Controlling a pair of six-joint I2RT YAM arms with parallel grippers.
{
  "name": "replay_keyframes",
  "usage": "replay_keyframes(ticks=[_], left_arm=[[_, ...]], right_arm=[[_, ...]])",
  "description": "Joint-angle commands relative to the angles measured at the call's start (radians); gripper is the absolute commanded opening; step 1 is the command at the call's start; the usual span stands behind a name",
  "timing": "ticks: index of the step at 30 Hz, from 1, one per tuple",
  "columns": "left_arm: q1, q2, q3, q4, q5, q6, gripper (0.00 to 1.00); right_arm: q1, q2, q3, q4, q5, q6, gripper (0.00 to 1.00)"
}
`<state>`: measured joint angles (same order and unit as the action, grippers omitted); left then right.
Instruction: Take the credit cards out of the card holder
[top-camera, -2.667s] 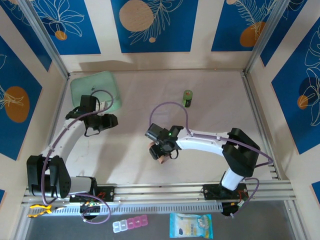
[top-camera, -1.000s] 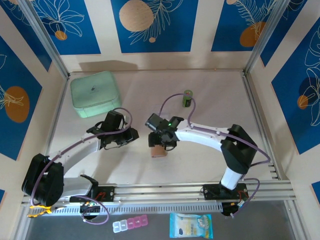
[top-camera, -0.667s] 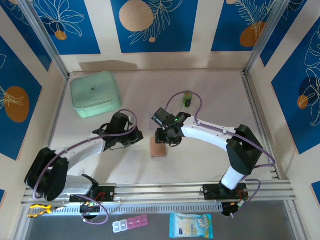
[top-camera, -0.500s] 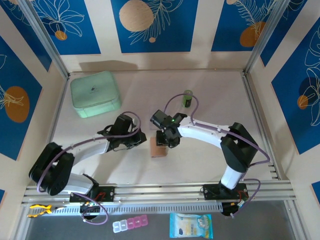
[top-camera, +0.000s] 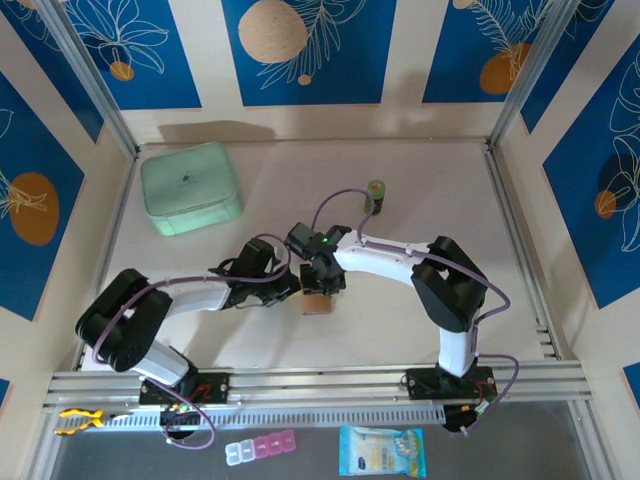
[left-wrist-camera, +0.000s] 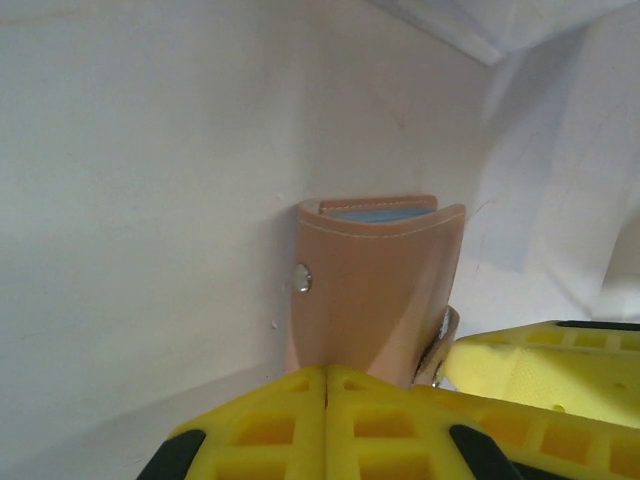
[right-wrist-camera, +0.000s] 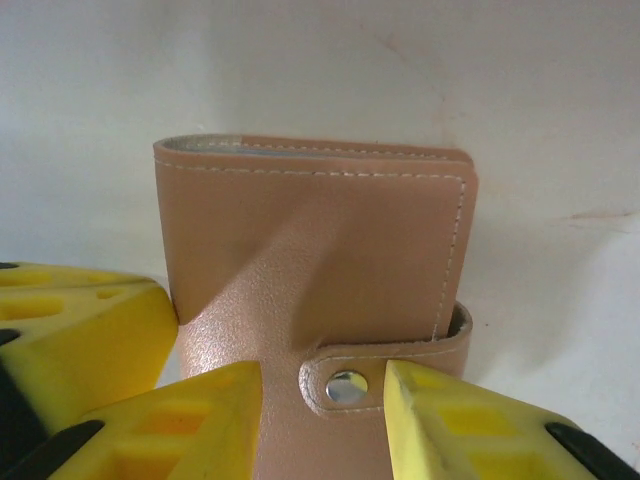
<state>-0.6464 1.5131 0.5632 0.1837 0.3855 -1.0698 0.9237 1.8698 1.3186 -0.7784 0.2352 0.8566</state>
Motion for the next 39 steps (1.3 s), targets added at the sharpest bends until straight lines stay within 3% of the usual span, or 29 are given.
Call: replay_keyframes(ticks=[1,14,27,29,39], left_arm=[[-0.007,0.025,-0.027,0.076,0.040,-0.034,0.00],[-0.018,0.012,-0.017,0.077,0.050,-0.059,0.00],[-0.070,0.079,0.032,0.058,0.052,-0.083,0.00],[-0.072,0.089,0.031,0.034,0.044,-0.079,0.00],[-0.070,0.101,0.029,-0.027,0.029,-0.055,0.00]], right_arm=[[0.009,0.021,0.022,-0.044,-0.004,0.010,0.38],[0.012,0.053,-0.023,-0.018,-0.007,0.022,0.32],[0.011,0.021,-0.058,0.018,-0.015,0.029,0.19],[0.009,0.012,-0.062,0.022,-0.016,0.028,0.13],[-0.023,-0.083,-0.098,-0.013,0.024,0.018,0.15]])
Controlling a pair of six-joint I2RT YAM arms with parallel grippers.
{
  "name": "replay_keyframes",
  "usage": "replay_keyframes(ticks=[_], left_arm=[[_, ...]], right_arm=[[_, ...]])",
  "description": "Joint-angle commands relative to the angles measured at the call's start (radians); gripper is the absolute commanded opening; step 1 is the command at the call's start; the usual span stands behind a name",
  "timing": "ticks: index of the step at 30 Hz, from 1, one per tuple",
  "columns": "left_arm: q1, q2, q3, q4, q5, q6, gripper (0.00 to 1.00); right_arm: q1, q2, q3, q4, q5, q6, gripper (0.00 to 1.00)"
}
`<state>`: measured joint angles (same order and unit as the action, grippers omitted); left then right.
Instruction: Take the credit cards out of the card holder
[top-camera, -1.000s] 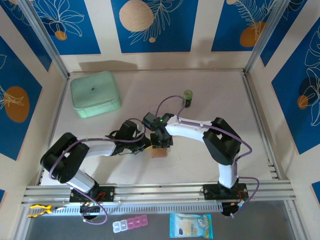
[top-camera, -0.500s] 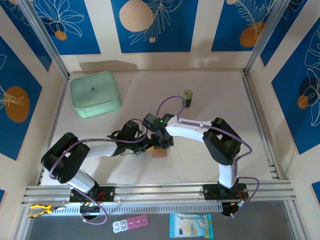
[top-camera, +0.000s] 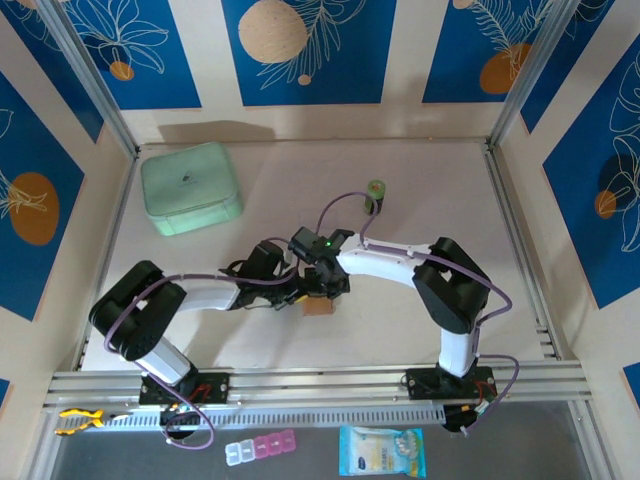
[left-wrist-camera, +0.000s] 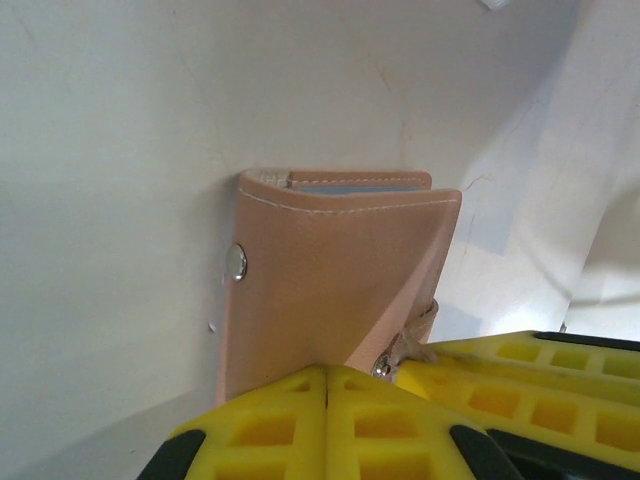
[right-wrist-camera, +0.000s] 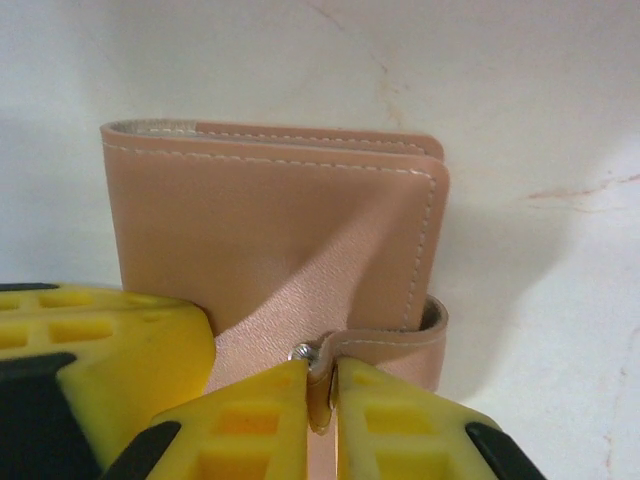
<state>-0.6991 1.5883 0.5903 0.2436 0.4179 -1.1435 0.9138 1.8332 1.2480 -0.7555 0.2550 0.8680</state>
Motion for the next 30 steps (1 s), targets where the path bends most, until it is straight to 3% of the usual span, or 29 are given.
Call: replay_keyframes(ticks=[1,13,30], left_arm=[[-0.018,0.024,0.002,-0.087,-0.004,0.018,0.00],[-0.019,-0.028,0.049,-0.123,-0.006,0.033,0.03],[0.006,-0.153,0.089,-0.266,-0.068,0.105,0.07]], right_arm=[[-0.020,-0.060,-0.034,-0.040,0.006,0.005,0.16],[-0.098,-0.141,-0.144,0.032,-0.058,-0.015,0.23],[-0.136,-0.105,-0.195,0.179,-0.166,-0.040,0.22]])
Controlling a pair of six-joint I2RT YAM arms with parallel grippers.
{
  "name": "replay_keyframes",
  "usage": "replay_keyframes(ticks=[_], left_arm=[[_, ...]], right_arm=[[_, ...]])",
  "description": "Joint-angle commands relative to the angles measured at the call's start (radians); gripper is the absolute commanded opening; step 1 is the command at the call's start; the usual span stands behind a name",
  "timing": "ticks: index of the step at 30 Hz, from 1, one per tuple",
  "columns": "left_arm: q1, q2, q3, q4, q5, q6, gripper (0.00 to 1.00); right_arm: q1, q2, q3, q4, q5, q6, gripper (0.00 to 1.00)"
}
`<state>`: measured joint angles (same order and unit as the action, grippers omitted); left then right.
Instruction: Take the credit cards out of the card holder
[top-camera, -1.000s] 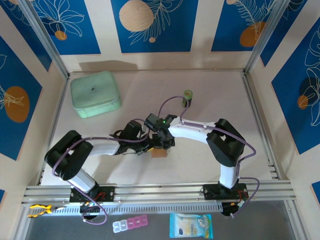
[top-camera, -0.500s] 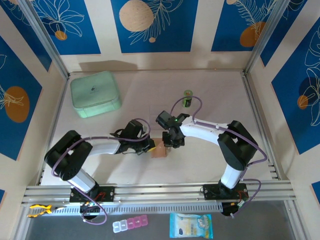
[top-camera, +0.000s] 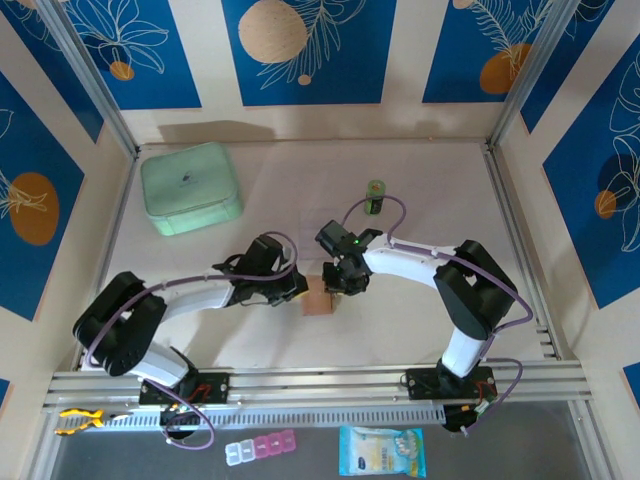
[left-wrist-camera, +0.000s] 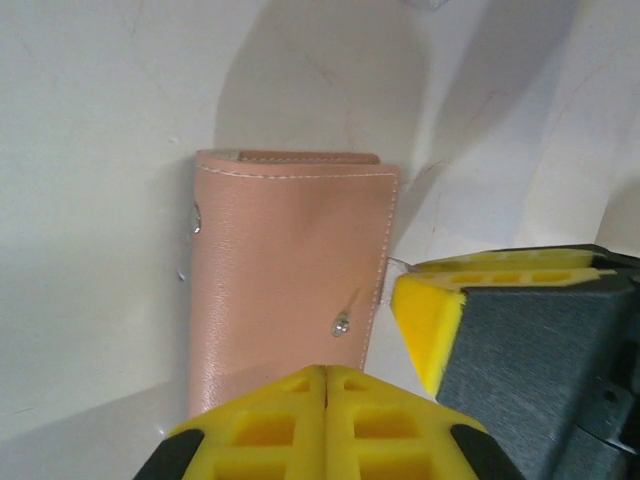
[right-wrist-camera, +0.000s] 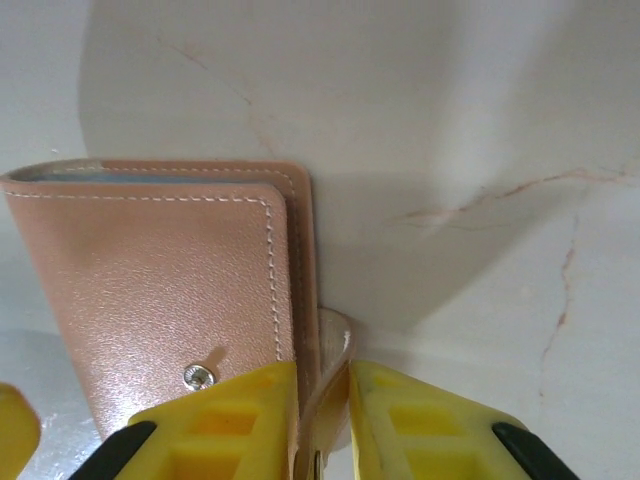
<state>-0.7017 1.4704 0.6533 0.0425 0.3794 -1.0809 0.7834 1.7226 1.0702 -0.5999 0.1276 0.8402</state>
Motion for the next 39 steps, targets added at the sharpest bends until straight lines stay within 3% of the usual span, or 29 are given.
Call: replay_keyframes(ticks=[1,22,28,39], left_arm=[[0.017,-0.042,0.027,-0.076,-0.030,0.048,0.07],[0.138,-0.185,-0.035,-0.171,-0.026,0.101,0.08],[0.174,-0.228,-0.059,-0.184,-0.013,0.108,0.08],[0.268,-0.317,-0.083,-0.259,0.004,0.161,0.09]], right_arm=[[-0.009,0.008,-0.021,0.026,-0.040,-0.012,0.22],[-0.018,0.053,-0.032,0.059,-0.053,-0.011,0.16],[-0.016,0.012,-0.033,0.039,-0.028,-0.021,0.10],[-0.013,-0.085,-0.006,-0.038,0.002,-0.065,0.07]])
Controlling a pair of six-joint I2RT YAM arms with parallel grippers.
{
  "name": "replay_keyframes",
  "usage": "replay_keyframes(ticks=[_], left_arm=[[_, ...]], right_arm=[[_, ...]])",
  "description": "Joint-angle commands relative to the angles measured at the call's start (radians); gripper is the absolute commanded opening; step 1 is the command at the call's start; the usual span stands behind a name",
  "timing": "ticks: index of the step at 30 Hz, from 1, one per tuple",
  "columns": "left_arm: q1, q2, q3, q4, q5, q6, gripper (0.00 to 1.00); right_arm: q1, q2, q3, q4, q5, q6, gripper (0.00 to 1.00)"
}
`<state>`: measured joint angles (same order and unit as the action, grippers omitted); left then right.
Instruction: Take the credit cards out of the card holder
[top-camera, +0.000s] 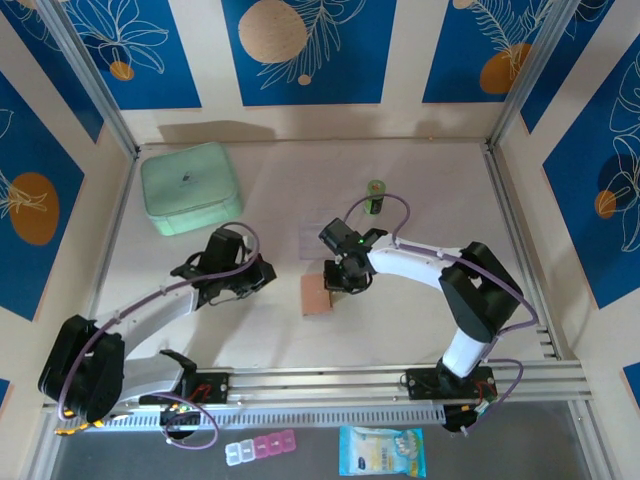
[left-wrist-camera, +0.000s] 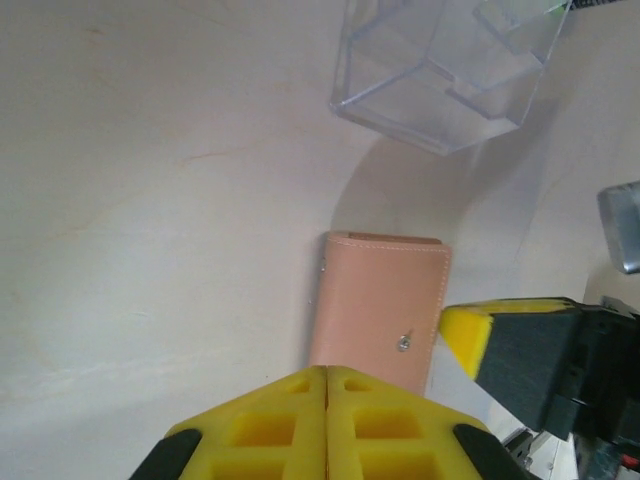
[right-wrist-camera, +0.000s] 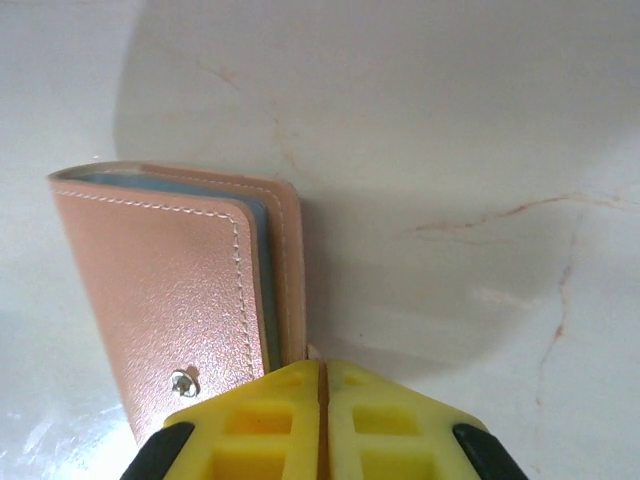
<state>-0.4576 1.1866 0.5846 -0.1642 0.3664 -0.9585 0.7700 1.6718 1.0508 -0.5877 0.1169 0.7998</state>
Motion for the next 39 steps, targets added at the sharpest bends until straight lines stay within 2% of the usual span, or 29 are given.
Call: replay_keyframes(ticks=[1,10,25,34,39], left_arm=[[0.032,-0.044,-0.017,-0.062,0.017,0.045,0.09],[0.084,-0.112,-0.043,-0.110,0.026,0.074,0.10],[0.098,-0.128,-0.074,-0.099,0.057,0.086,0.11],[0.088,-0.087,-0.079,-0.080,0.076,0.091,0.10],[0.033,-0.032,-0.069,-0.041,0.056,0.069,0.10]], right_arm=[[0.000,-0.041,0.019,-0.056,0.012,-0.027,0.07],[0.036,-0.041,0.110,-0.117,0.010,-0.045,0.07],[0.110,0.028,0.270,-0.190,0.049,-0.001,0.07],[0.106,0.004,0.241,-0.225,0.091,-0.004,0.07],[0.073,-0.031,0.190,-0.240,0.112,-0.016,0.07]])
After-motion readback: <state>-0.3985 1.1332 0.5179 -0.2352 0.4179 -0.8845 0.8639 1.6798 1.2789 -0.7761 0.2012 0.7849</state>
